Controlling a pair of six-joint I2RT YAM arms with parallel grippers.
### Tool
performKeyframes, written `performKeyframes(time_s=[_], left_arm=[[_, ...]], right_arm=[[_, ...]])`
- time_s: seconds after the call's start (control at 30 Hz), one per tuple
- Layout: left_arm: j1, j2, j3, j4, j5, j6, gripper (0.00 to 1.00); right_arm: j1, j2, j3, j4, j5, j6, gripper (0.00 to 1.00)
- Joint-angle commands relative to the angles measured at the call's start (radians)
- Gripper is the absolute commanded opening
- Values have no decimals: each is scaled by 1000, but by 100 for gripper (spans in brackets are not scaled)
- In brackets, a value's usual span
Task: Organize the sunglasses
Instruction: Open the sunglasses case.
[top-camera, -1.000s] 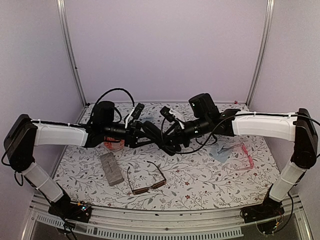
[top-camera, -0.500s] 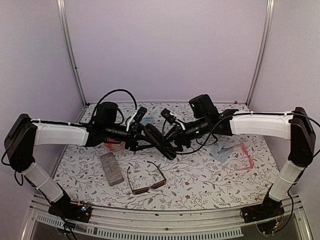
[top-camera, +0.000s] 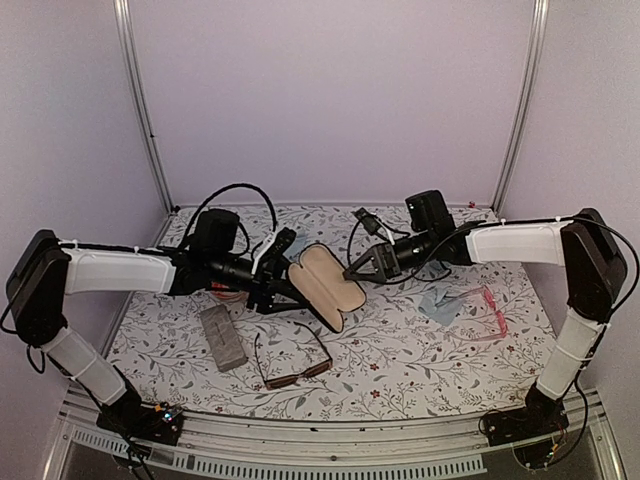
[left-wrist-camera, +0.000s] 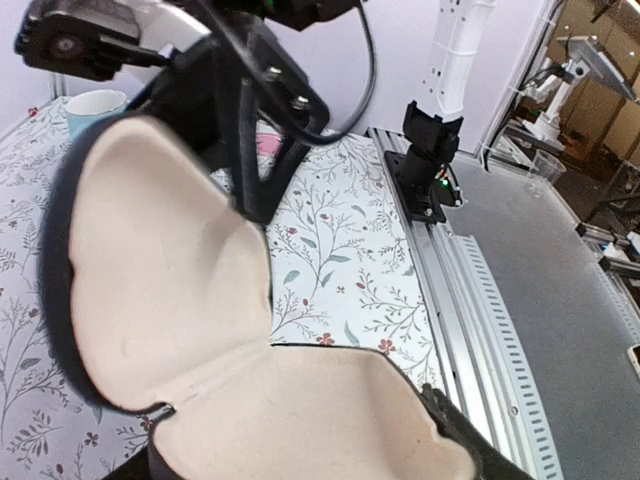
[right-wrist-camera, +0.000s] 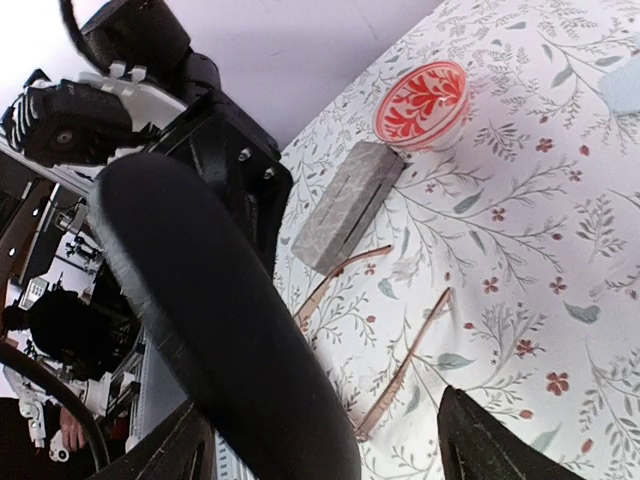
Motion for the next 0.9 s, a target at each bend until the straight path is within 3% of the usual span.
performKeyframes(time_s=[0.0,0.23,0.37,0.53,0.63,0.87], left_arm=[[-30,-30,-6,-21,83,53,0],[-8,32,21,10,27,-38,0],[6,62,24,69,26,-103,0],[18,80,26,133,29,-161,0],[21,86,24,174,45,-198,0],[23,98,30,196,62,-221,0]], right_arm=[[-37,4,-5,44,37,57,78],[-28,-76,-21,62,10,-3,82],[11,-118,-5,-32,110,-130,86],[20,-151,-48,2,150,-164,84],[47,-135,-25,-44,213,-208,78],[79,-74,17,-102,276,-279,49]])
